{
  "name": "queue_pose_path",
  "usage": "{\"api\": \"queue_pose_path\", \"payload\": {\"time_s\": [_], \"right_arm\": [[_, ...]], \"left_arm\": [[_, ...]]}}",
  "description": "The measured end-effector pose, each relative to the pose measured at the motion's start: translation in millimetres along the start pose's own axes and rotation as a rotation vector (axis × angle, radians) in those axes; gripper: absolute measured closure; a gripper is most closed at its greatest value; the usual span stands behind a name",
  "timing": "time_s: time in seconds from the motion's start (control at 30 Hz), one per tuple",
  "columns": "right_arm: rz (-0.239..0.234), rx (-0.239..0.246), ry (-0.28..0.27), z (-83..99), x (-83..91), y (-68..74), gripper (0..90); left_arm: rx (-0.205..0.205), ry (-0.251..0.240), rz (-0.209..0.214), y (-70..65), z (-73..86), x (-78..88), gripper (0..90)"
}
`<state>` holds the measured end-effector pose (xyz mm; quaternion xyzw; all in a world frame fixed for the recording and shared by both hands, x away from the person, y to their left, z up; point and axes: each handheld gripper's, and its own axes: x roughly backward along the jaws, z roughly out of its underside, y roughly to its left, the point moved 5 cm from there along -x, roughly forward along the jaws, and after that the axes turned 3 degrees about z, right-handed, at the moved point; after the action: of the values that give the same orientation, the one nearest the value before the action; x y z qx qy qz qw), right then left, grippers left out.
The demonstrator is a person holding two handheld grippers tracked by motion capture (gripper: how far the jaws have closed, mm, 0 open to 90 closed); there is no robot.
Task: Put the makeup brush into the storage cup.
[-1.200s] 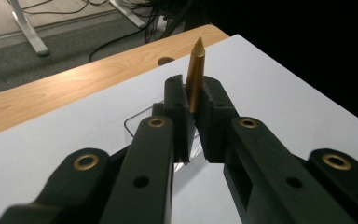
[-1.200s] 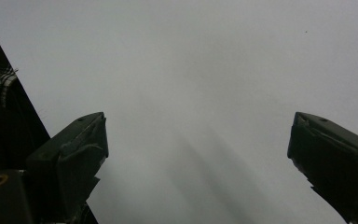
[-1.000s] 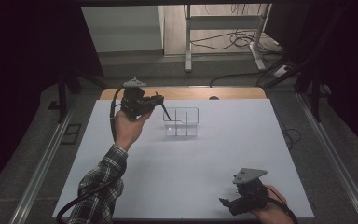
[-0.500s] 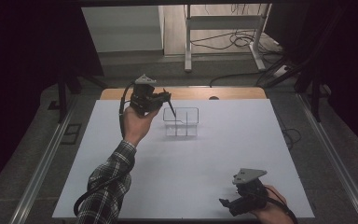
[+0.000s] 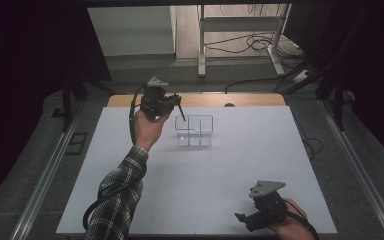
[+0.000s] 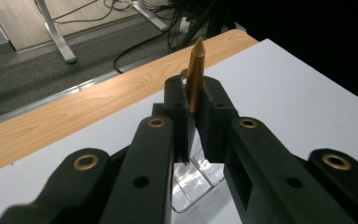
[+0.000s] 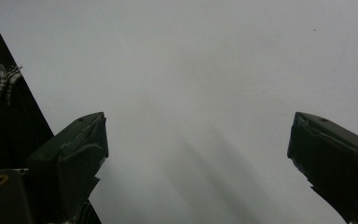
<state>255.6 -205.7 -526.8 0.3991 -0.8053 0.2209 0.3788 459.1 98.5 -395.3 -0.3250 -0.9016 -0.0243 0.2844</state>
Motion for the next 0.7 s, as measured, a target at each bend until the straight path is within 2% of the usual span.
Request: {"api": "queue_pose_path", "payload": {"time_s": [0.23, 0.7], "right_arm": [[-0.001, 0.000, 0.000, 0.0, 0.0, 0.2, 5.2], [-0.003, 0.003, 0.009, 1.0, -1.3, 0.4, 5.3]], "left_arm": [[0.008, 0.016, -0.014, 4.7, 7.5, -8.7, 83.5], [0.024, 0.038, -0.009, 9.0, 22.6, -21.3, 83.6]]}}
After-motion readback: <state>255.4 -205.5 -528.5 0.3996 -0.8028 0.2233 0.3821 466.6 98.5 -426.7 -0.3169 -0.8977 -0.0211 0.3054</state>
